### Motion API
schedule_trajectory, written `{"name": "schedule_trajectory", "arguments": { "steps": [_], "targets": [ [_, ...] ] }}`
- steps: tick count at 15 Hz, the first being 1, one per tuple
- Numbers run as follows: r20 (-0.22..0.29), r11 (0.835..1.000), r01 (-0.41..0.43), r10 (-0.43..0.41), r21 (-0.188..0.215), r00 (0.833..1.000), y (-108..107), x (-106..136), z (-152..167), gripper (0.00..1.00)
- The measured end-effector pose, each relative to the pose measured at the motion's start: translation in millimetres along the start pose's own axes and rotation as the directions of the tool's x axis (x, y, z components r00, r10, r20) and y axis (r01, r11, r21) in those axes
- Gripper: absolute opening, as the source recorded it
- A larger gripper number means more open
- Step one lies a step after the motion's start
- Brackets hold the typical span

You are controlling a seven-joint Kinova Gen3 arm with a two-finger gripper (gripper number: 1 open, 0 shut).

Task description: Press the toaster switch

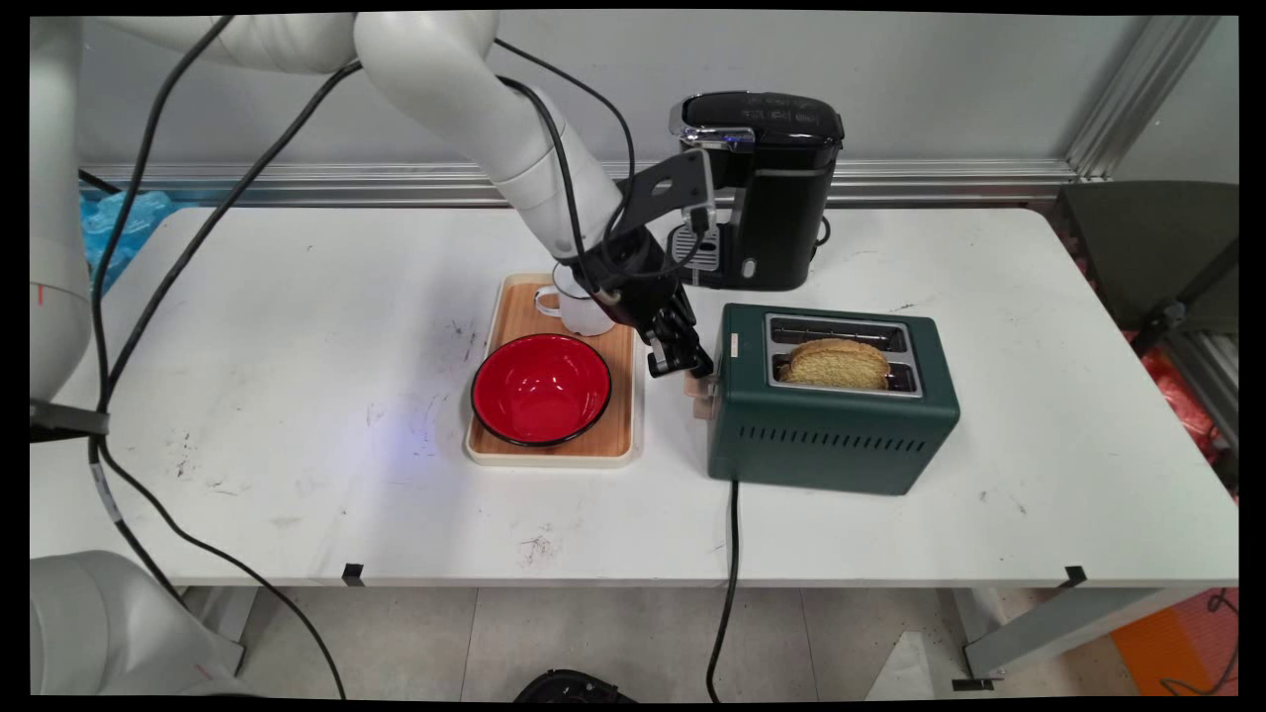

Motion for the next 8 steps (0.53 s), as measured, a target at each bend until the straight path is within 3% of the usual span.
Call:
{"name": "schedule_trajectory", "arguments": {
  "steps": [8],
  "targets": [
    [0.006,1.0,0.005,-0.005,-0.009,1.0,-2.5,-8.9,10.2,0.0]
  ]
}}
